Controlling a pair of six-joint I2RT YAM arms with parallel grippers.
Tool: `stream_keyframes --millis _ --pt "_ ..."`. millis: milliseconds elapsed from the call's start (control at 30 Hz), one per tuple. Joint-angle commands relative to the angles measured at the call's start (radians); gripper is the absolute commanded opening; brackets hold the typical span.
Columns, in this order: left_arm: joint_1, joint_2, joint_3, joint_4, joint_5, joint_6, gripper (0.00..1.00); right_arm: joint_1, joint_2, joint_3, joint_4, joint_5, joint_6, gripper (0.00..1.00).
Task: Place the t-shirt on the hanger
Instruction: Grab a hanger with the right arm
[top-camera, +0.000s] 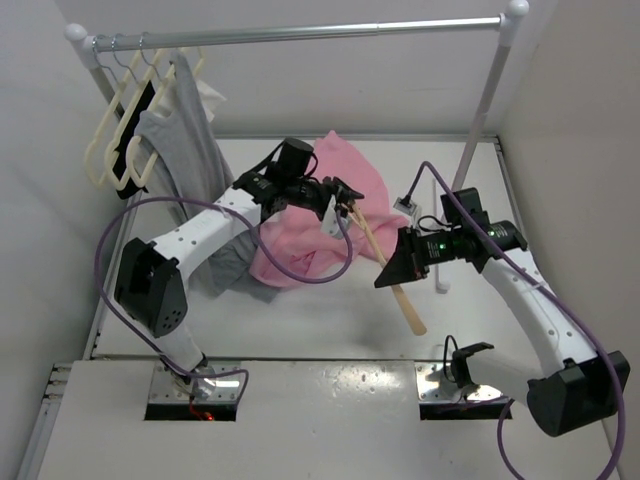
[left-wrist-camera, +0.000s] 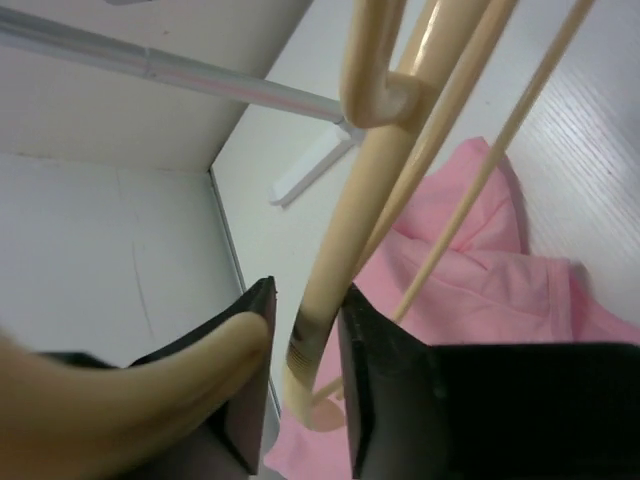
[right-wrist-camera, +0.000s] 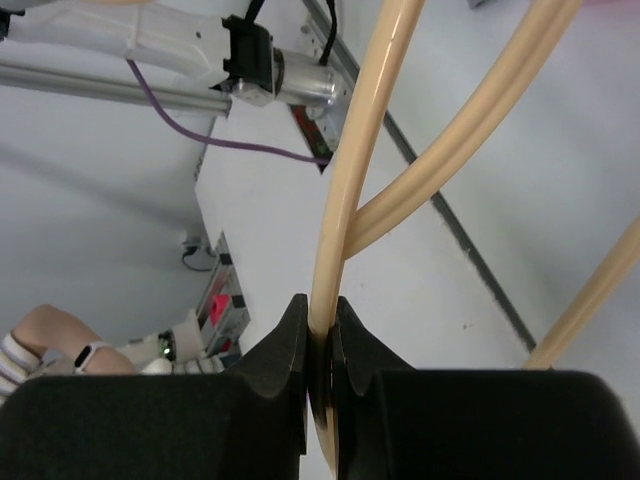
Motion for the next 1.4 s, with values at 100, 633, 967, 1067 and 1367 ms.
stream_keyframes --millis 100,633,967,1067,1367 --pt "-0.03 0.033 0.066 -0.299 0.031 0.211 0.0 0.006 0.021 0.074 0.043 -0.009 -0.078 0.0" --pt "-0.021 -0.063 0.042 -0.445 -0.025 0.123 0.0 0.006 0.049 0.127 0.205 0.641 0.037 0.99" --pt "0.001 -0.051 0.054 -0.466 -0.015 0.071 0.0 0.036 0.055 0.087 0.285 0.397 -0.176 1.0" --pt "0.001 -0.028 0.075 -0.475 -0.037 0.042 0.0 0.058 0.012 0.1 0.22 0.383 -0.243 1.0" --pt "0.01 0.044 0.123 -0.515 -0.103 0.042 0.0 0.069 -0.042 0.206 0.17 0.432 -0.263 1.0"
